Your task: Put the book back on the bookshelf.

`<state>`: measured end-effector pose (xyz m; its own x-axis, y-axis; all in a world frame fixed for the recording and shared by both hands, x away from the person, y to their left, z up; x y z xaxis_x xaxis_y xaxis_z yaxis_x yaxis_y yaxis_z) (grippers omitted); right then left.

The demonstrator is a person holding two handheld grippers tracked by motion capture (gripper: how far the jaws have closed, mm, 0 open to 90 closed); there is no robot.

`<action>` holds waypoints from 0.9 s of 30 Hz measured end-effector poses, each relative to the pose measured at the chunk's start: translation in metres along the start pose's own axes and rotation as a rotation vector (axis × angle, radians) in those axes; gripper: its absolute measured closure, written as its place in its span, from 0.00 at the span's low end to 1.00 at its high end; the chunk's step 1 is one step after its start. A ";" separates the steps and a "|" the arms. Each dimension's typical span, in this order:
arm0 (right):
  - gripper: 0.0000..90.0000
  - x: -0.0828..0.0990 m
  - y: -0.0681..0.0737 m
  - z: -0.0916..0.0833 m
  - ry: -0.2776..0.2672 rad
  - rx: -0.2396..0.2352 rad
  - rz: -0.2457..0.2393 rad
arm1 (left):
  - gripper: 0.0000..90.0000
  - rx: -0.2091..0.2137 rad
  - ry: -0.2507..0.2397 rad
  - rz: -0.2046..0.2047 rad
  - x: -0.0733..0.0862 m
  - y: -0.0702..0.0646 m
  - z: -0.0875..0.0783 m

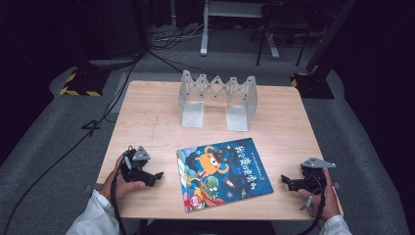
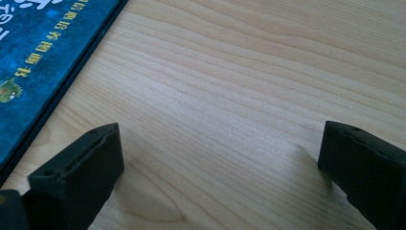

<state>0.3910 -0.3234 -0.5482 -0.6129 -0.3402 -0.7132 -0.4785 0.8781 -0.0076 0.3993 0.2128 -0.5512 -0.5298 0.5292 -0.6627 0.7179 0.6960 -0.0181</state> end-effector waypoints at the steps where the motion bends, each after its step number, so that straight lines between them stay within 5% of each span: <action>1: 0.02 0.000 0.001 0.000 0.001 -0.005 -0.003 | 0.00 0.002 0.001 -0.001 0.000 0.000 0.000; 12: 0.17 0.005 0.011 -0.009 -0.013 -0.052 -0.043 | 0.01 0.032 0.001 0.037 -0.001 -0.011 0.001; 23: 0.26 0.013 0.060 -0.024 0.022 -0.199 -0.172 | 0.01 0.060 0.002 0.069 -0.001 -0.027 0.002; 27: 0.42 0.013 0.074 -0.028 0.034 -0.228 -0.227 | 0.01 0.066 0.002 0.082 -0.005 -0.033 0.005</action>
<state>0.3298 -0.2719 -0.5390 -0.4928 -0.5334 -0.6875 -0.7317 0.6816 -0.0044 0.3809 0.1845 -0.5511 -0.4690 0.5840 -0.6626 0.7868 0.6170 -0.0131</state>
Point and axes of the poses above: each handheld gripper's, and its own axes: z roughly forward along the jaws, x roughly out of its underside, y roughly to its left, the point moved 6 cm from there along z, roughly forward along the jaws
